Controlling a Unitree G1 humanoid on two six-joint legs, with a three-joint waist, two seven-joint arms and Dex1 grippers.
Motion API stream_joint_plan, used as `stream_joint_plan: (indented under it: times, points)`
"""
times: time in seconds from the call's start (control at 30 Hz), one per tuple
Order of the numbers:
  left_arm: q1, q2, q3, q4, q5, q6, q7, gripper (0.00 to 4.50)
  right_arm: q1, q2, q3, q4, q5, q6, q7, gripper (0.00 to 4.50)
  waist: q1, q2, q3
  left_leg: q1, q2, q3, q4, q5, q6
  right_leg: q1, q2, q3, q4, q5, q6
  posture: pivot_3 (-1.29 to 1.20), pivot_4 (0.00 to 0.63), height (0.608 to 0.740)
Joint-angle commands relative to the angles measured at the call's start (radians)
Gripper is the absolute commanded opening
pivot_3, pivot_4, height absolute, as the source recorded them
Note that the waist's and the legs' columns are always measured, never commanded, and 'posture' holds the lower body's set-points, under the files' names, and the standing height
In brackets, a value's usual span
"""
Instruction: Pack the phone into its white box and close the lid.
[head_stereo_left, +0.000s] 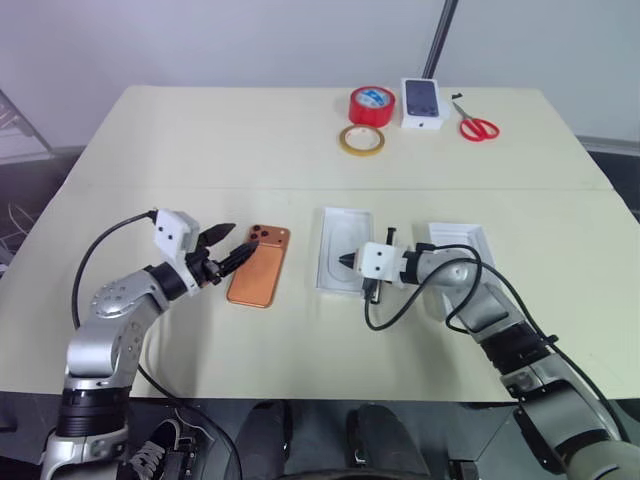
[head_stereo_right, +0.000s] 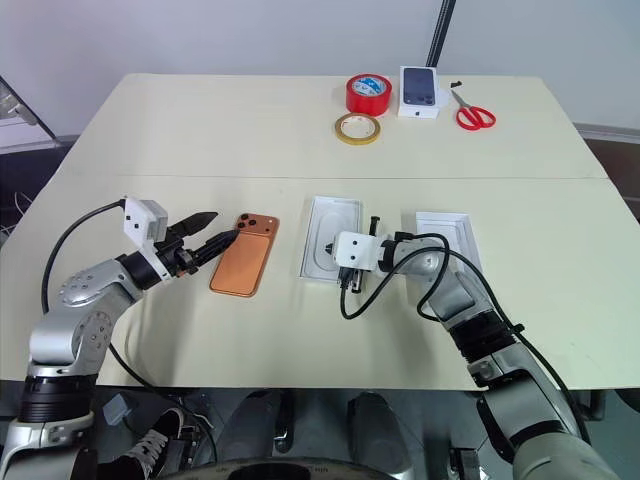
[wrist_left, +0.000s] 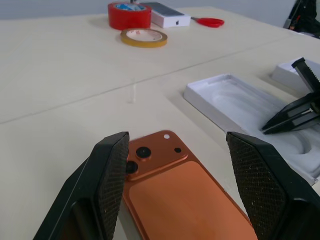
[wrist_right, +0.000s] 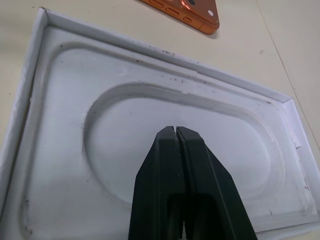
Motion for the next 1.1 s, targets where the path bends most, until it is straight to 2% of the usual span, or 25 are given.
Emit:
stream_joint_plan:
  times: [0.03, 0.1, 0.23, 0.37, 0.47, 0.63, 0.8, 1.1]
  points:
    - [-0.017, 0.011, 0.014, -0.019, -0.029, 0.026, 0.001, 3.25, 0.012, 0.015, -0.012, -0.028, 0.019, 0.03, 0.01, 0.08, -0.001, 0.0, 0.0, 0.0, 0.0, 0.0, 0.0, 0.0, 0.0, 0.0, 0.0, 0.0, 0.0, 0.0, 0.0, 0.0, 0.15, 0.74]
    - [-0.033, 0.041, 0.031, 0.004, -0.05, 0.105, 0.006, 3.25, -0.01, 0.021, -0.015, -0.02, -0.016, 0.015, -0.028, 0.08, -0.001, 0.0, 0.0, 0.0, 0.0, 0.0, 0.0, 0.0, 0.0, 0.0, 0.0, 0.0, 0.0, 0.0, 0.0, 0.0, 0.15, 0.74]
    - [-0.069, 0.129, 0.114, 0.054, -0.166, 0.304, -0.011, 3.25, -0.056, 0.048, -0.065, -0.083, 0.044, 0.093, -0.03, 0.08, -0.007, 0.0, 0.001, 0.0, 0.0, 0.0, 0.0, 0.0, 0.0, -0.002, 0.001, 0.0, 0.001, 0.0, 0.0, 0.0, 0.15, 0.74]
    - [-0.091, 0.19, 0.139, 0.119, -0.154, 0.318, -0.019, 3.25, -0.108, 0.105, -0.092, -0.162, 0.088, 0.185, -0.041, 0.08, -0.008, 0.0, 0.001, -0.001, 0.001, 0.0, -0.001, 0.0, 0.0, -0.003, 0.002, 0.001, 0.002, 0.0, 0.0, 0.0, 0.15, 0.74]
    - [-0.125, 0.209, 0.133, 0.179, -0.178, 0.417, -0.012, 3.25, -0.14, 0.168, -0.073, -0.192, 0.113, 0.281, -0.035, 0.08, -0.006, 0.0, 0.001, -0.001, 0.001, 0.0, -0.001, 0.0, 0.0, -0.003, 0.002, 0.0, 0.002, 0.0, 0.0, 0.0, 0.15, 0.74]
    - [-0.155, 0.206, 0.121, 0.208, -0.236, 0.56, -0.03, 3.25, -0.197, 0.258, 0.038, -0.148, 0.096, 0.42, 0.021, 0.08, -0.006, 0.0, 0.001, -0.001, 0.001, 0.0, -0.001, 0.0, 0.0, -0.003, 0.002, 0.0, 0.002, 0.0, 0.0, 0.0, 0.15, 0.74]
    - [-0.153, 0.206, 0.066, 0.202, -0.258, 0.691, -0.042, 3.25, -0.265, 0.227, 0.215, 0.02, -0.079, 0.325, 0.043, 0.08, -0.005, 0.0, 0.001, -0.002, 0.0, 0.0, 0.0, 0.0, 0.0, -0.005, 0.001, 0.0, 0.003, 0.0, 0.0, 0.0, 0.15, 0.74]
    - [-0.168, 0.184, -0.014, 0.234, -0.22, 0.74, -0.02, 3.25, -0.252, 0.254, 0.239, 0.078, -0.129, 0.272, 0.021, 0.08, -0.007, 0.0, 0.0, -0.002, 0.0, -0.001, -0.001, 0.001, -0.002, -0.006, 0.002, 0.001, 0.004, 0.0, 0.0, 0.0, 0.15, 0.74]
